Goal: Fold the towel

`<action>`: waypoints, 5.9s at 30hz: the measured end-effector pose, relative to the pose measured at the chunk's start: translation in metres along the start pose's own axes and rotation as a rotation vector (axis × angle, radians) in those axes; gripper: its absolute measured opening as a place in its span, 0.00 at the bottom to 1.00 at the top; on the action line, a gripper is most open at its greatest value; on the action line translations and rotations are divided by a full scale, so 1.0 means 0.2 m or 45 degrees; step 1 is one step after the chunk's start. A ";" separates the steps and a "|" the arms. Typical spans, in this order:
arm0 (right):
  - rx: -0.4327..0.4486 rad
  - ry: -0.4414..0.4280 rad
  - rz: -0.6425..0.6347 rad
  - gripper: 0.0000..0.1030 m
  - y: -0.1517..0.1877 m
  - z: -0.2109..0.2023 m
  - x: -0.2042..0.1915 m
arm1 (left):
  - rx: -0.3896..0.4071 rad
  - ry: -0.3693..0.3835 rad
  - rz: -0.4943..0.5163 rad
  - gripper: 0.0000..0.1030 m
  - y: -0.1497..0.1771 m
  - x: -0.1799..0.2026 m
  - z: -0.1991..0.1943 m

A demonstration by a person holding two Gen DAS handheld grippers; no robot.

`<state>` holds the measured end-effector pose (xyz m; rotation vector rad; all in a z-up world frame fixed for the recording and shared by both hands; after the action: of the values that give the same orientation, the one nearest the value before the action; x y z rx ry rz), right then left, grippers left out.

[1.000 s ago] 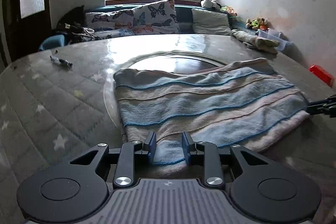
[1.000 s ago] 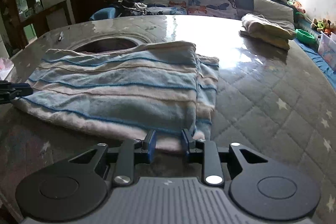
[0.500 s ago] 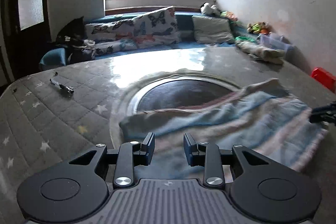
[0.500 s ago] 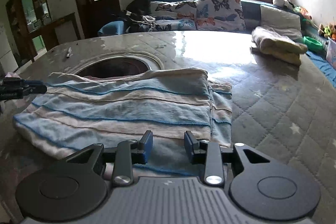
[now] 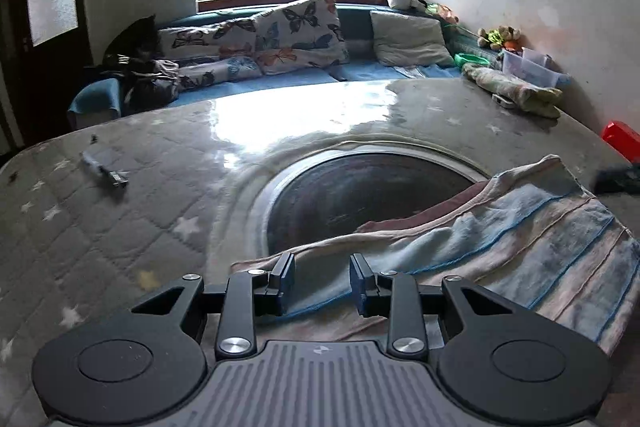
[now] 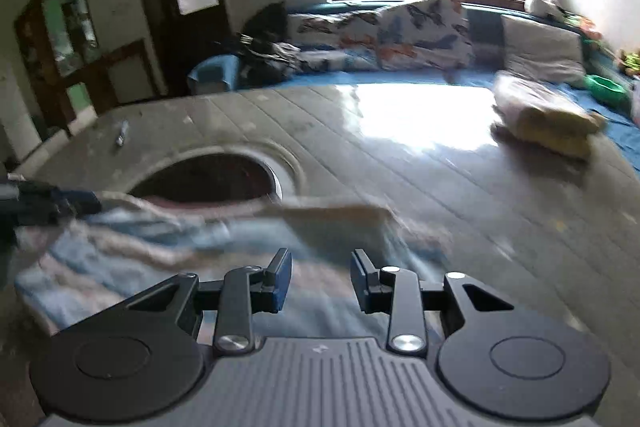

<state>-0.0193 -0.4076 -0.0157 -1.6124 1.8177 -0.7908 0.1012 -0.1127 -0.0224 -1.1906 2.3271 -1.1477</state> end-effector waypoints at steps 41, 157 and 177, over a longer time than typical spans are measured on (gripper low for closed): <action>-0.049 -0.476 -0.603 0.34 0.33 -0.09 -1.27 | -0.025 -0.146 -0.118 0.35 0.50 -0.06 -0.50; 0.061 -0.037 0.323 0.07 0.09 -0.20 0.23 | 0.034 0.255 0.017 1.00 0.00 0.76 0.00; 0.010 0.010 0.496 0.07 0.25 -0.18 0.40 | -0.003 0.254 0.133 1.00 -0.12 0.83 0.18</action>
<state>-0.0863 -0.4805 -0.0328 -1.1934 2.0424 -0.6240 0.0318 -0.2681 -0.0116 -0.9816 2.5032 -1.2796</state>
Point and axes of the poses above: each gripper's, at about its wrist camera, not at the fingertips, and z roughly the way its jaws point, x to its right, y to its underside, the point moved 9 cm from there along z, roughly the way its jaws point, and after that the axes turned 8 degrees about y, right-handed, at the moved point
